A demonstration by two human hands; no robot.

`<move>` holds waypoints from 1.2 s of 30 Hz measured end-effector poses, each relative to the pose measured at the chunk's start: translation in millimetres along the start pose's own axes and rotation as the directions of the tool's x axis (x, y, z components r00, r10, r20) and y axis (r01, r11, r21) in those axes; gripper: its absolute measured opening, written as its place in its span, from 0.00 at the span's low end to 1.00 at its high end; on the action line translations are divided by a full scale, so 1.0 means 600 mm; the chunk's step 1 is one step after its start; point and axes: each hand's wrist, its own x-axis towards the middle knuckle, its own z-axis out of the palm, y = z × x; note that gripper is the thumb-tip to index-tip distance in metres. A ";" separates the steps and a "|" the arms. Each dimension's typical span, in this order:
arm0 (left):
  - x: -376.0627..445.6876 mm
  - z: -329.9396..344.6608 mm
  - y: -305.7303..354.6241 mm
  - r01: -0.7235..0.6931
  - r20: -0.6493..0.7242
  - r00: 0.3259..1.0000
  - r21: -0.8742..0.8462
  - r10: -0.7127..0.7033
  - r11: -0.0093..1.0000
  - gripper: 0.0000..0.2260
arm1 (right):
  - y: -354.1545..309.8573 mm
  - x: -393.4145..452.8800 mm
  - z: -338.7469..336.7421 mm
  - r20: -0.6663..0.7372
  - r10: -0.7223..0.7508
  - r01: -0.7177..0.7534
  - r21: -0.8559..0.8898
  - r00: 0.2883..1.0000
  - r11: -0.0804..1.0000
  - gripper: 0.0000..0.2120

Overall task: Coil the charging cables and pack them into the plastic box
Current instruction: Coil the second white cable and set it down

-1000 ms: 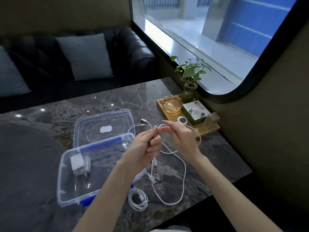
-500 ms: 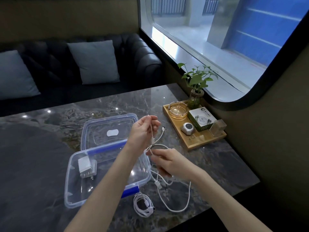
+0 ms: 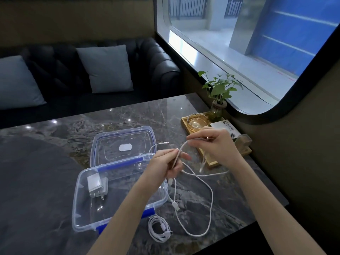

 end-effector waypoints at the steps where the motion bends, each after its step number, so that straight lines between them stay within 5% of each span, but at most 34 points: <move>1: -0.002 0.001 0.006 0.030 0.041 0.999 -0.091 -0.026 0.995 0.17 | 0.007 0.000 0.004 -0.010 0.001 0.000 0.056 1.000 0.998 0.07; 6: -0.008 0.000 0.031 0.176 0.233 0.970 -0.457 -0.074 0.872 0.16 | 0.041 -0.014 0.044 0.068 0.118 -0.134 0.329 0.991 0.935 0.09; 10: -0.001 -0.003 0.041 0.129 0.154 0.987 -0.643 -0.037 0.755 0.19 | 0.065 -0.037 0.083 0.208 0.250 -0.311 0.359 0.946 0.880 0.13; 15: 0.030 -0.019 0.053 -0.075 -0.098 0.995 -0.571 0.022 0.818 0.14 | 0.056 -0.068 0.109 0.492 0.300 -0.464 0.254 0.817 0.849 0.13; 18: 0.047 -0.037 0.043 -0.146 -0.216 0.975 -0.428 0.057 0.892 0.13 | 0.037 -0.073 0.105 0.542 0.326 -0.469 0.147 0.775 0.871 0.16; 24: 0.058 -0.034 -0.003 -0.179 -0.251 0.954 -0.035 0.165 0.983 0.12 | -0.020 -0.059 0.083 0.489 0.323 -0.405 0.068 0.810 0.912 0.22; 29: 0.044 -0.025 -0.037 -0.117 -0.140 0.972 0.409 0.189 0.905 0.14 | -0.046 -0.025 0.035 0.266 0.295 -0.348 0.179 0.918 0.920 0.23; 36: -0.002 -0.026 -0.036 0.028 0.093 0.995 0.160 -0.044 0.987 0.19 | -0.026 0.019 -0.029 0.002 0.192 -0.191 0.103 0.981 0.976 0.06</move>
